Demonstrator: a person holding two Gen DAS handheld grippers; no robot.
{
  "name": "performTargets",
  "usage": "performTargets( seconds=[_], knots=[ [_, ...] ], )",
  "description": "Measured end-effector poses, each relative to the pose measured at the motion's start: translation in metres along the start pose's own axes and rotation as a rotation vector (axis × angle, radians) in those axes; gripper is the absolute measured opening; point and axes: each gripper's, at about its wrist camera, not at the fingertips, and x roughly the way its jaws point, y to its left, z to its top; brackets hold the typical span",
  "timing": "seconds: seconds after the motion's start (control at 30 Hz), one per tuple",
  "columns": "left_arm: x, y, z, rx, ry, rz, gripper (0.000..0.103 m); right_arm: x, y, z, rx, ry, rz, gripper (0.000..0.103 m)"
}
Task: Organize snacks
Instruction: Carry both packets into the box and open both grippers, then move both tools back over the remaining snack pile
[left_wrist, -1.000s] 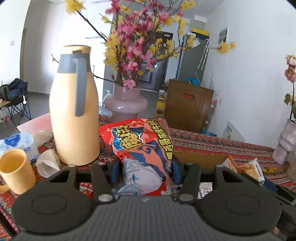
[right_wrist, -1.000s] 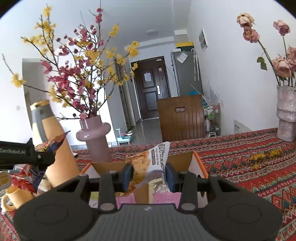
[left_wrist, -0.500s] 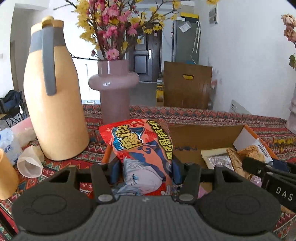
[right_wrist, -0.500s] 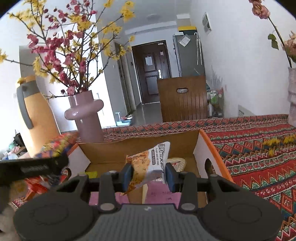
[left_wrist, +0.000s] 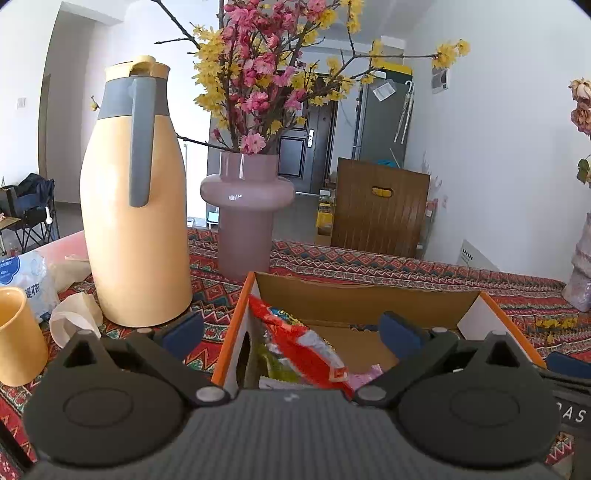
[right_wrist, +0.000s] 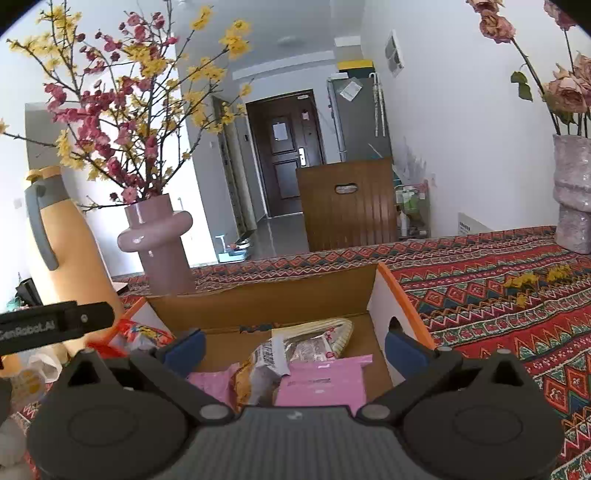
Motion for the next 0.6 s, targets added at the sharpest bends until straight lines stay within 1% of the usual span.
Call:
performTargets(
  seconds=[0.17, 0.33, 0.6],
  knots=[
    [-0.0025, 0.0004, -0.0002, -0.006, -0.01, 0.003, 0.103, -0.0035, 0.0004, 0.0013, -0.001, -0.016, -0.016, 0.103],
    [-0.0008, 0.0001, -0.0023, -0.008, -0.002, 0.007, 0.103, -0.0062, 0.0021, 0.0014, -0.012, -0.024, -0.022, 0.103],
    [-0.0055, 0.0001, -0.0019, -0.008, -0.012, -0.001, 0.103, -0.0083, 0.0018, 0.0026, -0.015, -0.032, -0.033, 0.103]
  ],
)
